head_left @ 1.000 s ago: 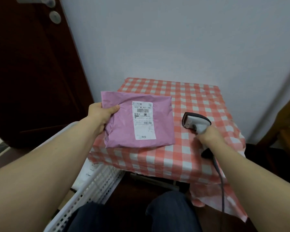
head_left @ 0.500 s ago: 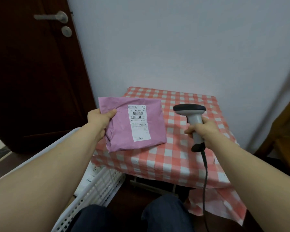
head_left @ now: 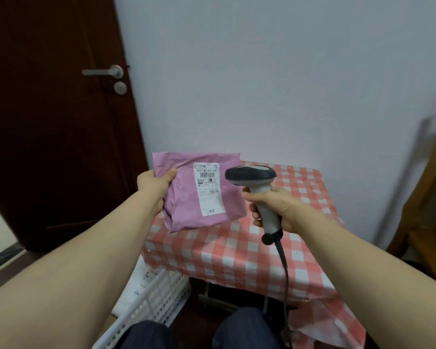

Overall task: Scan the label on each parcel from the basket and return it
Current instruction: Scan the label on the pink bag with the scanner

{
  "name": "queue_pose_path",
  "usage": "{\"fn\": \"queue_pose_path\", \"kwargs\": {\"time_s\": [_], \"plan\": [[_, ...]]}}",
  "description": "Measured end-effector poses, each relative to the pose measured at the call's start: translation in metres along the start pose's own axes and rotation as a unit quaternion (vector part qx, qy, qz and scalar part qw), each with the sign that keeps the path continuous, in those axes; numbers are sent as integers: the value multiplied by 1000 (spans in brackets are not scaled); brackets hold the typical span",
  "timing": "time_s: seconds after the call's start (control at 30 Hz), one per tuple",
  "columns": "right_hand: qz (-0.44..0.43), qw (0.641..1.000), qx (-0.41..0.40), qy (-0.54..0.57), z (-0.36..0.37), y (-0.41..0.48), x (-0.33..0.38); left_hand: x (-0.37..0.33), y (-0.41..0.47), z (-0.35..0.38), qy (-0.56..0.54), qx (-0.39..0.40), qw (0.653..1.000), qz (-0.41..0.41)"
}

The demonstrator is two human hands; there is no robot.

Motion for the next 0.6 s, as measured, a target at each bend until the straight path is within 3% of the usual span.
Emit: {"fn": "queue_pose_path", "kwargs": {"time_s": [0.6], "plan": [[-47,998,-15,-48,19,-12,24,-11,12,-12,0,-30,1000,-3]]}}
Point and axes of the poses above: each hand's wrist, its own y-axis towards the middle knuckle, its own z-axis out of the palm, x = y × z, the point moved 6 cm from there along y, towards the middle knuckle, and after that the axes turned 12 degrees about x, right-handed, at the moved point
